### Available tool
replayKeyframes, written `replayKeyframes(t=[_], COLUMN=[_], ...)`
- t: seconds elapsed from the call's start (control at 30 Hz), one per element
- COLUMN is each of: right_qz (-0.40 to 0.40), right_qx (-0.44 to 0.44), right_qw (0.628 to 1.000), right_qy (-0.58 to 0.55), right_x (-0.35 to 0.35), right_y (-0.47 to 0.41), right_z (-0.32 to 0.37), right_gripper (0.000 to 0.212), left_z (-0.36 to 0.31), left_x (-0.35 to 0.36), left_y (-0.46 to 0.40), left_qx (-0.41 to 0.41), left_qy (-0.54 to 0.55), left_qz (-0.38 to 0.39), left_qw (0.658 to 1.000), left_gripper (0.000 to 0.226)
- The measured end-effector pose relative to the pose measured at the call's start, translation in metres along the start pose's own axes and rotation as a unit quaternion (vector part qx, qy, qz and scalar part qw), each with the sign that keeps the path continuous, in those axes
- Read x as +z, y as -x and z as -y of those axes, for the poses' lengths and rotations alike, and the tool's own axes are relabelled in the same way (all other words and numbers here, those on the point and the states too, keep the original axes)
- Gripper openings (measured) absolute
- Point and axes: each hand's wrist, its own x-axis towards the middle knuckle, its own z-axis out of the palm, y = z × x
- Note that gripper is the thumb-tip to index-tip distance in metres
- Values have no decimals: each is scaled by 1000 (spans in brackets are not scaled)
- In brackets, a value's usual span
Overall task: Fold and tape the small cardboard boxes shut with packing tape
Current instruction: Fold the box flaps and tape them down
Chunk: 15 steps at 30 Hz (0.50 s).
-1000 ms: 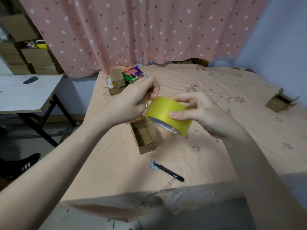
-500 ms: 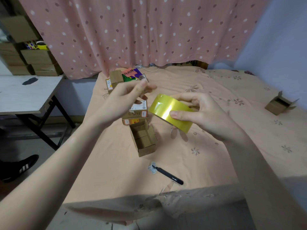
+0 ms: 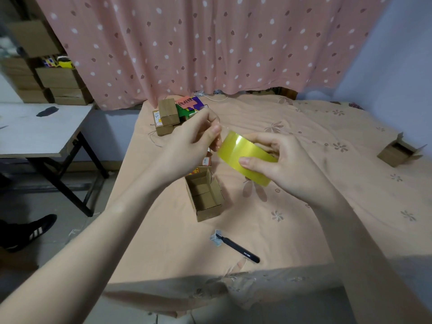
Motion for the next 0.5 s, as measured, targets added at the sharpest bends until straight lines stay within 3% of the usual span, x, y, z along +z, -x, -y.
replayKeyframes(t=[0.13,0.27,0.5], right_qz=[-1,-3,8], right_qx=[12,24,20], right_qw=[1000,999,995], right_qy=[-23,-22,-98], right_x=[-2,-1,-1], right_y=[4,4,2], right_z=[-1,-4,-10], right_gripper=[26,28,27], left_z=[-1,4,3], left_x=[5,3,-2], left_y=[4,5,6], left_qx=[-20,-43,-15], left_qy=[8,60,49], left_qz=[-5,39,23], left_qw=[1000,997,998], left_gripper=[22,6,14])
